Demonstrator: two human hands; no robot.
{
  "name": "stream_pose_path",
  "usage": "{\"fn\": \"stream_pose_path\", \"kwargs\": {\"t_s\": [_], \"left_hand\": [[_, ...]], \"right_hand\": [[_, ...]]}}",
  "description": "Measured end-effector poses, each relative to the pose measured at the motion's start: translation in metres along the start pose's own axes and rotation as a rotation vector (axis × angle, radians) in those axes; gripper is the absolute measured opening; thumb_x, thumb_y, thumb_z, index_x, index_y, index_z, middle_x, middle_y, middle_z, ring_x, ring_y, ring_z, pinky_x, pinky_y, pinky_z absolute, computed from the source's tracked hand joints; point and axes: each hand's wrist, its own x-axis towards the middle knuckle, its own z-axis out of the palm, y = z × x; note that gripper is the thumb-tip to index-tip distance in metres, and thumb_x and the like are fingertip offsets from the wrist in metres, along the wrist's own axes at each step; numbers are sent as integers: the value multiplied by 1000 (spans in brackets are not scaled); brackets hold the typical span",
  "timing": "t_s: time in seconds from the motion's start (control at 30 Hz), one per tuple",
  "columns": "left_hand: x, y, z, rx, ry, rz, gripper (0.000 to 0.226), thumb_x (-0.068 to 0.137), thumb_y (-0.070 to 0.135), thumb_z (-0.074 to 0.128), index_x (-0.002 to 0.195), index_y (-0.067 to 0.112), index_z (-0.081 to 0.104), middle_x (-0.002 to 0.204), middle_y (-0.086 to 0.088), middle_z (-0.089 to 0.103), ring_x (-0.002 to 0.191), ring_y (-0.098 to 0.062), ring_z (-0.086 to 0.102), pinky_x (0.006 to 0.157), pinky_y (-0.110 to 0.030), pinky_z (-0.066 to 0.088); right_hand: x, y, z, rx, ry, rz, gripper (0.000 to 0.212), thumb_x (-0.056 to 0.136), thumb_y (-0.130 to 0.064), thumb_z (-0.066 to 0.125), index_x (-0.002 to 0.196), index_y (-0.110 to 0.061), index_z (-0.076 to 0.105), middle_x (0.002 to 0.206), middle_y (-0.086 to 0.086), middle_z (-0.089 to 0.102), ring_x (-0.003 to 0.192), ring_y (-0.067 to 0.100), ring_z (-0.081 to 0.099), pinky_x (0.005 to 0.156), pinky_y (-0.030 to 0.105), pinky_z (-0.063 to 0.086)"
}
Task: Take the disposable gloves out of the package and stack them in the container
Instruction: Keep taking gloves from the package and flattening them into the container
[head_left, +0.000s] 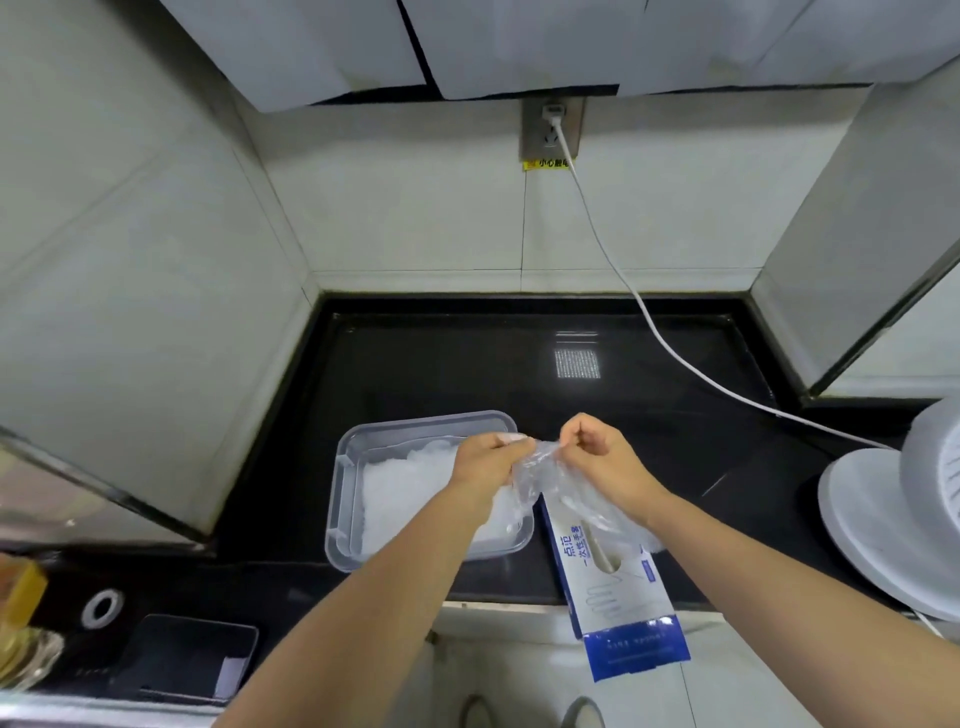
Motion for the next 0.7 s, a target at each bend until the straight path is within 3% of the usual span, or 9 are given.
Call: {"fn": "stream_pose_path", "kwargs": {"t_s": [0.07, 0.2, 0.27, 0.37, 0.5, 0.6, 0.7], "left_hand": [[0, 0, -9, -31, 2, 61, 4, 90, 13, 66, 92, 12, 69, 85, -2, 66, 83, -18, 61, 74, -22, 50], [0, -1, -26, -44, -14, 190, 20, 96, 11, 57, 93, 25, 72, 100, -3, 70, 100, -23, 64, 89, -30, 53], [-1, -2, -31, -35, -68, 279, 25, 98, 10, 52, 99, 28, 71, 106, -7, 69, 106, -27, 63, 96, -38, 51], [-2, -2, -36, 10, -83, 373, 29, 100, 9, 47, 106, 29, 67, 109, -5, 67, 102, -22, 62, 93, -36, 51], [-3, -1, -40, -10, -96, 420, 27, 102, 13, 44, 114, 29, 62, 105, -5, 61, 92, -13, 58, 79, -23, 52], [-5, 0, -44, -70, -71, 306, 29, 98, 27, 55, 126, 29, 51, 114, 5, 56, 100, -9, 55, 77, -20, 47], [-1, -1, -53, -42, -60, 184, 38, 88, 24, 70, 122, 21, 54, 116, 1, 59, 102, -14, 57, 74, -23, 45]], "right_hand": [[2, -5, 6, 19, -13, 59, 5, 94, -4, 55, 93, 0, 58, 83, 4, 57, 78, 16, 51, 74, 28, 42], [15, -7, 15, 135, -87, 453, 47, 96, -57, 45, 113, -18, 65, 107, 4, 69, 96, 19, 64, 91, 35, 50], [19, -4, 16, 83, -206, 494, 58, 90, -68, 46, 113, -21, 70, 112, 6, 72, 104, 23, 66, 99, 39, 48], [20, -9, 18, 33, -311, 439, 64, 83, -67, 54, 112, -13, 73, 112, 14, 71, 100, 29, 65, 100, 42, 47], [23, -16, 24, 91, -272, 322, 51, 80, -45, 69, 101, 1, 69, 91, 14, 58, 83, 23, 48, 78, 34, 40], [25, -17, 29, 221, -155, 211, 22, 91, -26, 69, 91, -4, 64, 82, 13, 55, 76, 21, 49, 71, 27, 42], [27, -21, 32, 267, 45, 170, 14, 93, -19, 66, 82, -11, 66, 71, 3, 61, 68, 14, 55, 70, 25, 48]]}}
